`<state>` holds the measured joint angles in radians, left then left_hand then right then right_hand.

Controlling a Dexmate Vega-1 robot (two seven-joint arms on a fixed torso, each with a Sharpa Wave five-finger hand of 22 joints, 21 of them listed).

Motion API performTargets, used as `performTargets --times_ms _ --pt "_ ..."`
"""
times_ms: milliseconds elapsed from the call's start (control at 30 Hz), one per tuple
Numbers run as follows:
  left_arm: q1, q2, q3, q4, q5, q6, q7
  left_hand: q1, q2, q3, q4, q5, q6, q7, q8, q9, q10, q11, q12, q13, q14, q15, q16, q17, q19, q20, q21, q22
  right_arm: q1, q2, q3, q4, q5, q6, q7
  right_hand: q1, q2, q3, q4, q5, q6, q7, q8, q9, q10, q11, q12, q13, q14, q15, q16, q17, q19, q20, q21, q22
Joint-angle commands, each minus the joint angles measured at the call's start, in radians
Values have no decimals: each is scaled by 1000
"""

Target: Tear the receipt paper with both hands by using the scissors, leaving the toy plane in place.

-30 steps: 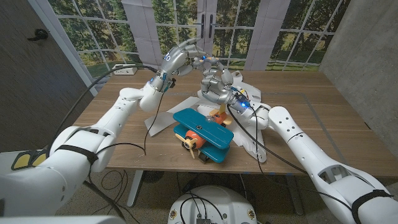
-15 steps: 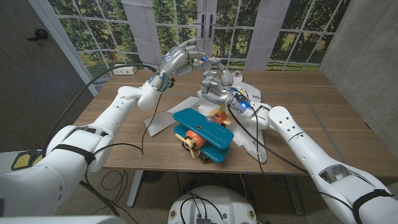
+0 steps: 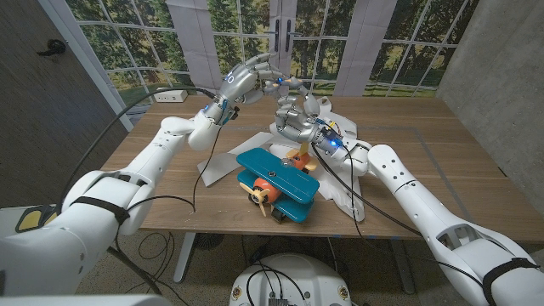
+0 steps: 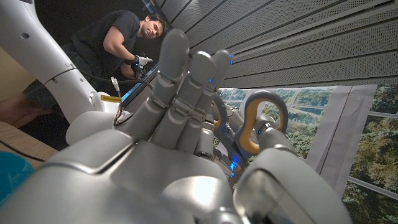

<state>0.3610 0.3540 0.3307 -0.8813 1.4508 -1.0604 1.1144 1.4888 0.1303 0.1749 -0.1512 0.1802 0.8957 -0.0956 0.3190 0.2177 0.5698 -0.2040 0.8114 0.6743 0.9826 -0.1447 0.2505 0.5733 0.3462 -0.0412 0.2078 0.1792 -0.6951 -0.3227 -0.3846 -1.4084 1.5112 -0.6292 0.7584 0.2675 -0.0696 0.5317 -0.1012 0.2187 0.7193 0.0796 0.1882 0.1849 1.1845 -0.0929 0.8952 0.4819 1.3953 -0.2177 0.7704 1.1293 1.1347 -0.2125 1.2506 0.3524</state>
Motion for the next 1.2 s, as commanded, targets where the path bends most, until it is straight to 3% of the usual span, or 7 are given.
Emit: performTargets --times_ms 33,200,333,433,567,933,1200 --pt "1 -25 -50 20 -19 -43 3 28 21 7 3 6 158 15 31 174 -6 1 6 4 1 -96 5 2 9 -90 4 4 7 1 -6 30 -29 19 -2 -2 -3 -5 -1 9 16 2 5 4 -1 2 5 -1 6 -1 10 5 9 -3 8 0" --pt "-3 -25 -52 27 -15 -49 3 27 21 7 4 6 155 17 31 175 -9 1 5 4 0 -96 5 3 8 -90 4 4 22 -2 -16 46 -59 31 26 -2 -14 -10 -5 8 17 6 1 4 -2 1 2 -10 0 -2 5 -4 8 -3 8 -5" --pt "-6 -25 -49 35 -17 -52 3 27 22 7 4 6 153 19 31 177 -11 1 6 4 -1 -96 4 3 8 -90 4 4 29 -6 -17 50 -73 37 22 37 -48 -11 -37 8 21 7 0 4 -6 -2 5 -11 -5 -3 7 -8 10 -3 12 -6" --pt "-6 -24 -44 35 -13 -46 3 27 22 7 4 6 154 19 32 177 -12 1 7 5 -1 -96 4 4 7 -91 4 4 29 -12 -15 41 -81 41 13 52 -60 -13 -47 6 30 8 2 4 -4 -1 4 -19 -8 -3 1 -19 8 -2 12 -8" --pt "-6 -23 -37 37 -13 -39 3 28 23 7 5 6 154 19 32 177 -13 1 7 6 -2 -96 4 4 7 -91 4 4 22 7 1 52 -46 32 20 54 -73 -23 -46 3 49 1 5 4 -4 1 5 -25 -3 -2 0 -27 7 -2 12 -14" --pt "-15 -13 0 48 -8 -7 3 28 23 7 5 6 155 14 33 177 -15 1 10 7 -3 -96 4 7 6 -90 4 5 -10 26 21 0 9 20 33 93 -29 -5 -41 5 56 -13 1 6 -13 -10 15 -12 4 -3 9 -28 1 -3 14 -17" --pt "-16 -9 14 45 -8 -3 3 29 23 7 5 7 155 13 33 175 -16 1 11 6 -3 -96 4 9 6 -90 4 5 -25 24 17 -27 26 11 13 106 7 0 -28 -6 58 -37 -2 9 12 -42 46 14 13 -2 85 51 -8 -2 51 29"
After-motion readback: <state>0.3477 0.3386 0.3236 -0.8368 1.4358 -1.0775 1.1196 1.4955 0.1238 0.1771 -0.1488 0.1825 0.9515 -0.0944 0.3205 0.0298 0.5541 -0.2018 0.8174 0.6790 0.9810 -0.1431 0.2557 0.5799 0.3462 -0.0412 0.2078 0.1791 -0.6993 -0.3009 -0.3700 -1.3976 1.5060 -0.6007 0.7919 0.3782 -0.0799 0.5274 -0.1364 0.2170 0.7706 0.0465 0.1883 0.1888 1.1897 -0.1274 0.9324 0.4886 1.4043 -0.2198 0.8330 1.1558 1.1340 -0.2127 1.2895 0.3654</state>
